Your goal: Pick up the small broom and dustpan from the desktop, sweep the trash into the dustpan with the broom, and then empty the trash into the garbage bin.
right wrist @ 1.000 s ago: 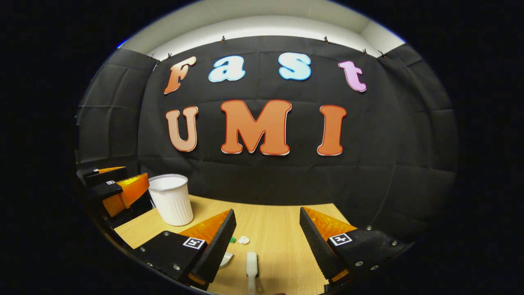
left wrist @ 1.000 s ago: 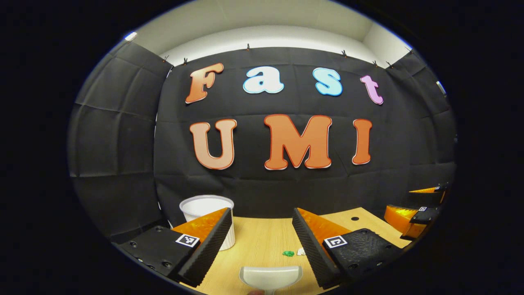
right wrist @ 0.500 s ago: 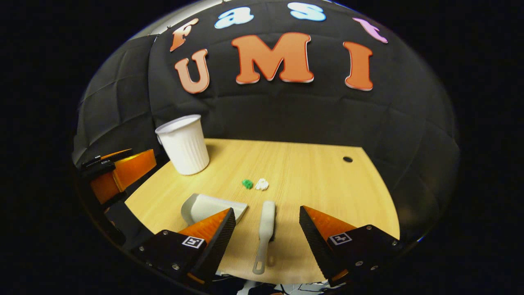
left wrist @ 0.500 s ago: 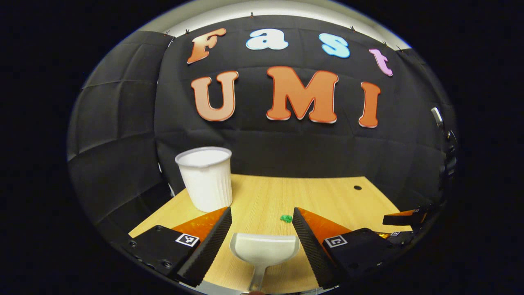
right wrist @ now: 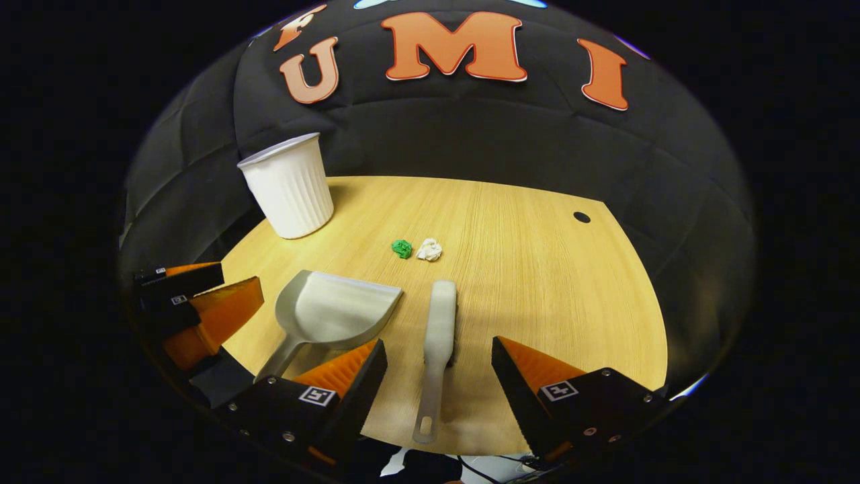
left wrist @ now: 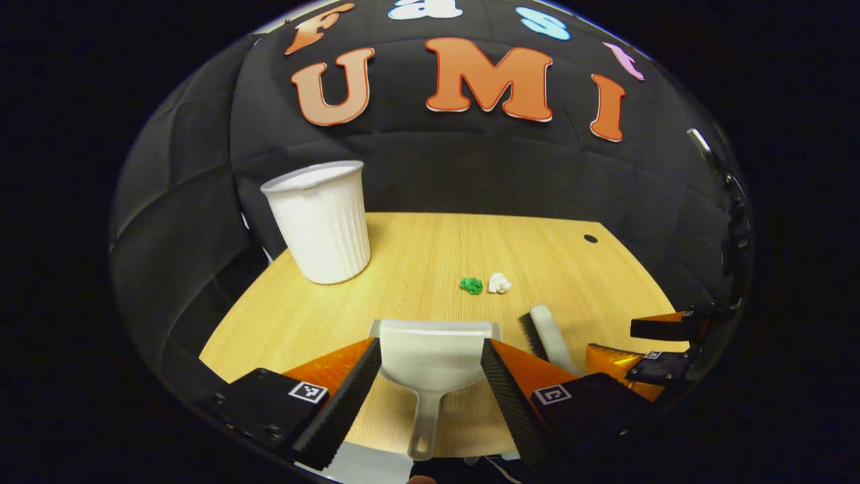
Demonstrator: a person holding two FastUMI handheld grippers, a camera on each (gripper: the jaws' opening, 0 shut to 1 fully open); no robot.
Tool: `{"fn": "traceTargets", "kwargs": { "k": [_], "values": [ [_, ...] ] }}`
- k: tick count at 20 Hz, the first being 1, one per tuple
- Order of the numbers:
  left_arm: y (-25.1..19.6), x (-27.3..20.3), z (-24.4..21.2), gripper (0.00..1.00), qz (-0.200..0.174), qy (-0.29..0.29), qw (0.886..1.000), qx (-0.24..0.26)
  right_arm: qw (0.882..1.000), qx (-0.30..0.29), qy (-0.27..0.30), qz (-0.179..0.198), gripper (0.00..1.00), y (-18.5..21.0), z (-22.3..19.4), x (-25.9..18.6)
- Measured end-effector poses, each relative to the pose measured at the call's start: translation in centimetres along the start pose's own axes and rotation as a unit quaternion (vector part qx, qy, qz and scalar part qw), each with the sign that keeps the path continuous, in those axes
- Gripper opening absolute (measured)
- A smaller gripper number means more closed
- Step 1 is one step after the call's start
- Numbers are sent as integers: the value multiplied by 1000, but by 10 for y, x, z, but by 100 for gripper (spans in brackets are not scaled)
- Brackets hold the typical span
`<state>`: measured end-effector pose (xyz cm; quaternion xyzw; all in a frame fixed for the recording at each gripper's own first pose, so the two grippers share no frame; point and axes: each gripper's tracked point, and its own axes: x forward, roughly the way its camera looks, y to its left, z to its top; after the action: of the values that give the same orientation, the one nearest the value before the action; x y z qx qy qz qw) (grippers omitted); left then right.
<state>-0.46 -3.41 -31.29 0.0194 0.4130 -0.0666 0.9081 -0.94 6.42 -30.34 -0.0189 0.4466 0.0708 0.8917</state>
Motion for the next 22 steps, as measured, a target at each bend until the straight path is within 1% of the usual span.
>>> {"fn": "traceTargets", "kwargs": {
  "k": [4,7,9,11,16,19,22],
  "values": [
    [5,12,-37,96,-5,75,997,-9,999,-1,37,-5,95,5,-18,14],
    [7,17,-62,97,4,120,993,-23,998,-5,63,-5,95,6,-30,26],
    [5,20,-81,97,-3,160,986,-40,997,-8,80,-8,95,3,-39,33],
    [4,18,-96,97,-6,194,980,-43,995,-10,100,-7,95,3,-48,38],
    [6,32,-119,97,-4,249,967,-51,989,-17,146,-3,95,3,-68,51],
    [9,41,-135,98,-5,289,956,-60,985,-13,175,-2,95,2,-77,58],
    [12,46,-141,98,-5,308,950,-53,981,-8,193,-3,95,1,-81,66]
  ]
}}
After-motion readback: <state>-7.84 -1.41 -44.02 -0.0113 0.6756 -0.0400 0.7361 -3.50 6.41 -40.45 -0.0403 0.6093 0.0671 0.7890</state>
